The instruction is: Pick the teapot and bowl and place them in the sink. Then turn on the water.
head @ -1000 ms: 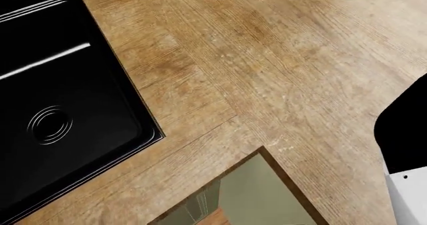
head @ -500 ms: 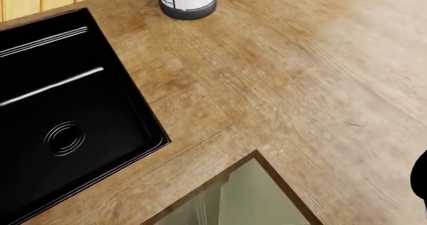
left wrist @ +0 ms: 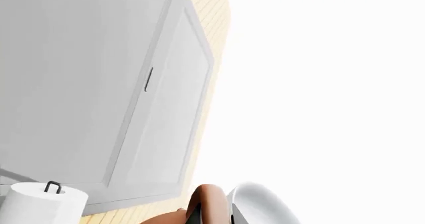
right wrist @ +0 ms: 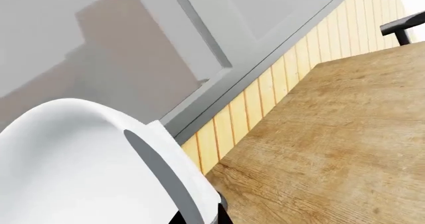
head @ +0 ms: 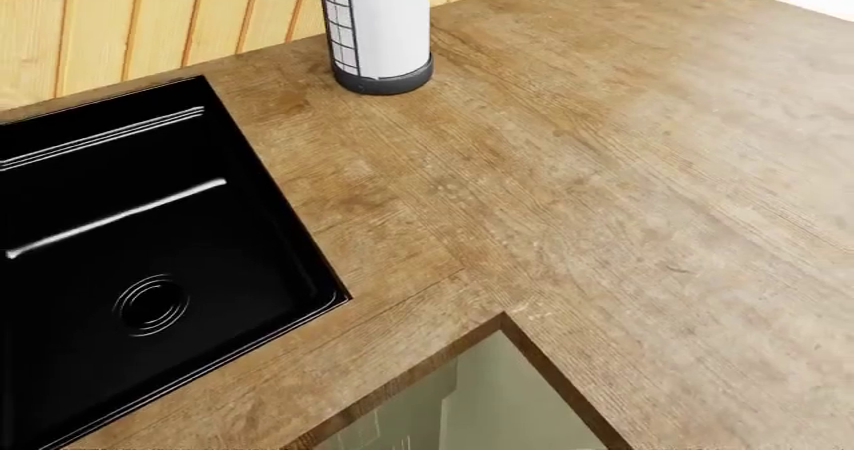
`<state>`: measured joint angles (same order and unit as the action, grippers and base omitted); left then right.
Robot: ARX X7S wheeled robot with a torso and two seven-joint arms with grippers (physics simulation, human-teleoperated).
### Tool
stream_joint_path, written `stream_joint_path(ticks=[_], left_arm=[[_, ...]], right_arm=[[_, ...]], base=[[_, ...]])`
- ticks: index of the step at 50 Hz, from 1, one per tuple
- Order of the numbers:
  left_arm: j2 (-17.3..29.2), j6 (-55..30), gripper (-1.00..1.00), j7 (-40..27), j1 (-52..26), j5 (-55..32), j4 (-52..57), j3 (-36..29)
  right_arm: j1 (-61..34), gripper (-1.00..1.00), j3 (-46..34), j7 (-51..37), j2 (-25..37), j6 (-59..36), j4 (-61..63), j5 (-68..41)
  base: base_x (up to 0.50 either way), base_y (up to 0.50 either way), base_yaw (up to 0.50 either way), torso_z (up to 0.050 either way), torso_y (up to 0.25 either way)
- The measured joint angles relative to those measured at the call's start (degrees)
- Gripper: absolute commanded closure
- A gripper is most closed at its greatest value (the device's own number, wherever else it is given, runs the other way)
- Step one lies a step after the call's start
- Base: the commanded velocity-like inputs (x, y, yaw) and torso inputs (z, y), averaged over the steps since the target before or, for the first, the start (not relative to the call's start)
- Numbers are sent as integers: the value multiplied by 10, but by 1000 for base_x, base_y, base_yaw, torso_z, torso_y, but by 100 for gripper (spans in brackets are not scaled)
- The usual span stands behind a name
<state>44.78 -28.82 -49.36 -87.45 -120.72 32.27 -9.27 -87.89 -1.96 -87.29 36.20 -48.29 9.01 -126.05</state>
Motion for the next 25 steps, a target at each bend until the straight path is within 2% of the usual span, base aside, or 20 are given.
stream_joint_path(ticks=[22, 25], left_arm=[[1, 7, 100, 1, 9, 2, 5, 5], [1, 7, 100, 1, 10, 3, 5, 6]], right_arm=[[0, 100, -31, 63, 42, 8, 58, 17], [-1, 100, -29, 75, 44, 6, 65, 24]], base=[[0, 0, 0, 0, 163], [0, 0, 0, 0, 62]])
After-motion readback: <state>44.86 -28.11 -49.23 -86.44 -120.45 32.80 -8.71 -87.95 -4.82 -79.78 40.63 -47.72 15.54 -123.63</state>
